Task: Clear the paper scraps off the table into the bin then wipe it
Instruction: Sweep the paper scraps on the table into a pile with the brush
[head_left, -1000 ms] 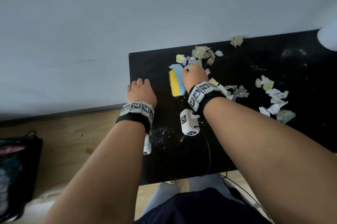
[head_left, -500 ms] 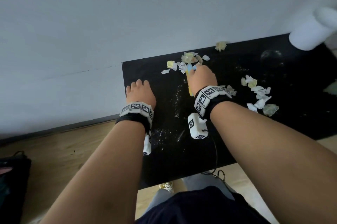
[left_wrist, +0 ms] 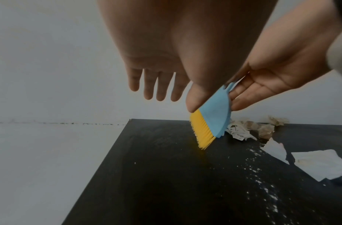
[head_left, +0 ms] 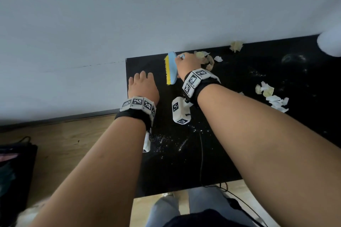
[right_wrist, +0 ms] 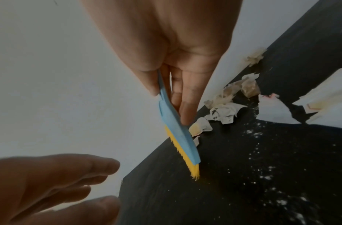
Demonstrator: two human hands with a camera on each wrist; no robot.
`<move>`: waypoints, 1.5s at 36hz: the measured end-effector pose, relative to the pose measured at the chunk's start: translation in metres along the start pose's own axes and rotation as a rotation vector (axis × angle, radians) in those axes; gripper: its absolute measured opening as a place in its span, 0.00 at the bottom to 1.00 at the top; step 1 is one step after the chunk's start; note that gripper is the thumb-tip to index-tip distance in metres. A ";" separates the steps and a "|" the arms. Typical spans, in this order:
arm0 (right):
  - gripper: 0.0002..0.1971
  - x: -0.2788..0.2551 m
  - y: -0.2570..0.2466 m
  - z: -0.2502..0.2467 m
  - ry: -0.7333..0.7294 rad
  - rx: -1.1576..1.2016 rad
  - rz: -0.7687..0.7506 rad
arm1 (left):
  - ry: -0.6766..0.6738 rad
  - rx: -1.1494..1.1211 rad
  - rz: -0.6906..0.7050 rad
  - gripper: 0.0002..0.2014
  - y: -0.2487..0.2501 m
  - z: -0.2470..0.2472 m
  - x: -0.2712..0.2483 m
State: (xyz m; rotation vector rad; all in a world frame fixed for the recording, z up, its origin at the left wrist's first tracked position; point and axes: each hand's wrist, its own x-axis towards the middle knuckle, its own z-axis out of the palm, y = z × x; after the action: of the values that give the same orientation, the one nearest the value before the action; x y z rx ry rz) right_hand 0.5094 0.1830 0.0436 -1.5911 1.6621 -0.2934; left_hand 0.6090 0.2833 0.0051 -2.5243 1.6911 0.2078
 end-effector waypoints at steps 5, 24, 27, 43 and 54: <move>0.21 0.012 0.010 -0.020 0.049 -0.229 0.037 | -0.045 -0.005 -0.008 0.19 0.005 0.004 0.007; 0.14 -0.024 0.080 -0.066 0.220 -0.274 0.235 | -0.024 -0.009 0.131 0.21 0.039 -0.011 -0.012; 0.14 -0.034 0.087 -0.075 0.259 -0.215 0.218 | -0.011 -0.004 0.174 0.21 0.047 -0.016 -0.016; 0.17 -0.036 0.111 -0.154 0.472 0.078 -0.126 | 0.048 0.026 0.271 0.21 0.118 -0.043 -0.013; 0.16 0.038 0.142 -0.211 0.305 -0.097 -0.203 | 0.013 -0.007 0.111 0.23 0.191 -0.041 0.031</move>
State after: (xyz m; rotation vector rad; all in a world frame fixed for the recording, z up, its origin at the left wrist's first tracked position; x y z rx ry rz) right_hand 0.2681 0.0998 0.0745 -1.8656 1.7631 -0.5924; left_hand 0.4461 0.1764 0.0398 -2.4438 1.8404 0.2072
